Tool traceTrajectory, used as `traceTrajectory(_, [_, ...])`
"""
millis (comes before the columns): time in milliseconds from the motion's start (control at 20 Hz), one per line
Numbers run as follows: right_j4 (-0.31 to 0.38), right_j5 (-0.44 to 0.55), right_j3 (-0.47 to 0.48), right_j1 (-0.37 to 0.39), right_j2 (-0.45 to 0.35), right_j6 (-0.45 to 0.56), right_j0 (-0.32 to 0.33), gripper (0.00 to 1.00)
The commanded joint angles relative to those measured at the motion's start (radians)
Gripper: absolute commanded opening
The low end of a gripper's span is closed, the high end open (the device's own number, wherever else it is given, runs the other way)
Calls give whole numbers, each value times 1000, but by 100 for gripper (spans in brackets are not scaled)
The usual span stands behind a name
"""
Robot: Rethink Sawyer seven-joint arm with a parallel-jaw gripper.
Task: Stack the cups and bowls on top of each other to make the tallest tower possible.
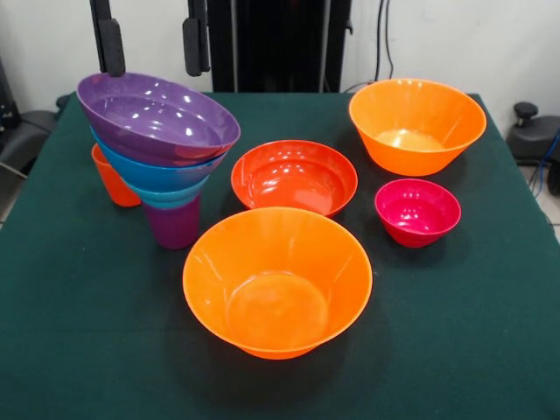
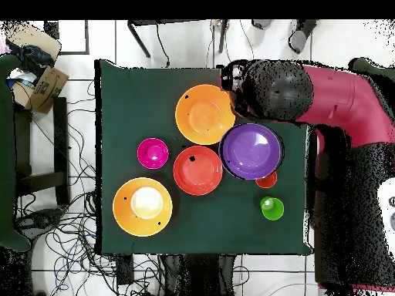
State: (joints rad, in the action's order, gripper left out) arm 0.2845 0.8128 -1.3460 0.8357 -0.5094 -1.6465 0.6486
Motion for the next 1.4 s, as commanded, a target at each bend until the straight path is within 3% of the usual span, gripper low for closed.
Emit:
traceTrajectory(50, [96,271,105,-55,57,61,-74,100])
traceTrajectory(200, [77,243,101,-115,58,7,-94,100])
traceTrajectory(650, [57,142,94,-184,100,-120,-164,100])
traceTrajectory(1400, [42,100,133,-243,161,-152,-241,100])
